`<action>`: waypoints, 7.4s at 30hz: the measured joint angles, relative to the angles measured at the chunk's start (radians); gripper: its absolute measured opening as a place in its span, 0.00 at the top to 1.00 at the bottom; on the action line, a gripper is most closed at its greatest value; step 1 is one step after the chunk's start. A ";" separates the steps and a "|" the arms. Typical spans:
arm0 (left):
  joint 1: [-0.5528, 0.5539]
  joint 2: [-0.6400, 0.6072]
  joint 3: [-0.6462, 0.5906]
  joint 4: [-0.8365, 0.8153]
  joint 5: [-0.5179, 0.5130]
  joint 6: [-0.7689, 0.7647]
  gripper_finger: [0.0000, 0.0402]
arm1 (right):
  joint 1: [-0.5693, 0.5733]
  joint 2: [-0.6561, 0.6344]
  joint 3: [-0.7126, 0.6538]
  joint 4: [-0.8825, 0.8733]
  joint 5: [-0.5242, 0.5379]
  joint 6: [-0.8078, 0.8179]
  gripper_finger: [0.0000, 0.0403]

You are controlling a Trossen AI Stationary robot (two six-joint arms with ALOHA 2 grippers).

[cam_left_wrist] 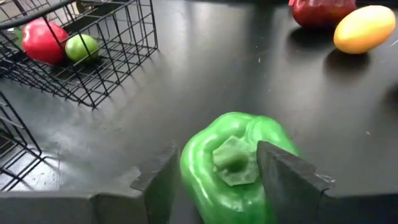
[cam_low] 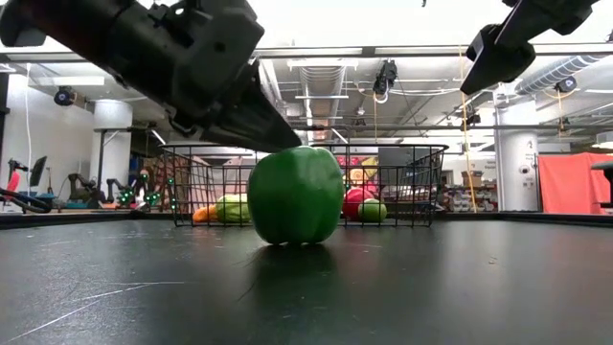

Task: Sort produce into baskets
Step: Put the green bell pepper into the left wire basket, then put the lemon into the right wire basket

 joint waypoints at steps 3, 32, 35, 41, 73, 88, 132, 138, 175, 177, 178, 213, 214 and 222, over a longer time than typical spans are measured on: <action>0.002 0.000 -0.001 0.006 0.000 0.001 0.57 | 0.000 0.000 0.000 0.003 0.001 0.000 0.19; -0.008 -0.018 0.004 0.049 0.028 0.045 0.99 | 0.000 0.000 0.000 0.016 0.004 -0.001 0.19; -0.021 -0.064 0.029 0.050 0.027 0.100 0.99 | 0.000 0.000 0.000 0.016 0.004 -0.001 0.19; -0.027 -0.219 0.053 0.033 0.023 0.263 0.99 | 0.000 0.000 0.000 0.016 0.003 -0.001 0.19; 1.093 -0.381 0.113 -0.316 0.684 0.401 1.00 | -0.002 0.000 0.000 0.023 0.051 -0.029 0.19; 1.110 -0.131 0.277 -0.323 0.659 0.449 1.00 | -0.003 0.000 0.000 0.024 0.054 -0.027 0.19; 1.106 -0.087 0.240 -0.302 0.651 0.394 0.83 | -0.003 0.000 0.000 0.046 0.101 -0.018 0.19; 1.016 -0.255 0.240 -0.450 0.649 0.396 0.83 | -0.003 0.000 0.019 0.038 0.095 0.001 0.19; -0.112 -0.426 0.122 -0.511 0.021 -0.077 0.83 | 0.135 0.300 0.400 -0.679 -0.240 0.104 0.19; -0.112 -0.426 0.122 -0.511 0.021 -0.077 0.83 | 0.170 0.298 0.391 -0.673 -0.250 0.135 0.19; -0.112 -0.426 0.122 -0.511 0.020 -0.077 0.83 | 0.186 0.298 0.386 -0.674 -0.255 0.152 0.19; -0.110 -0.426 0.122 -0.510 -0.035 -0.085 0.83 | 0.298 0.370 0.134 -0.469 -0.219 0.313 0.19; -0.110 -0.426 0.122 -0.510 -0.044 -0.085 0.83 | 0.295 0.370 0.127 -0.469 -0.217 0.312 0.19; -0.110 -0.426 0.122 -0.509 -0.076 -0.085 0.83 | 0.280 0.370 0.085 -0.401 -0.210 0.295 0.19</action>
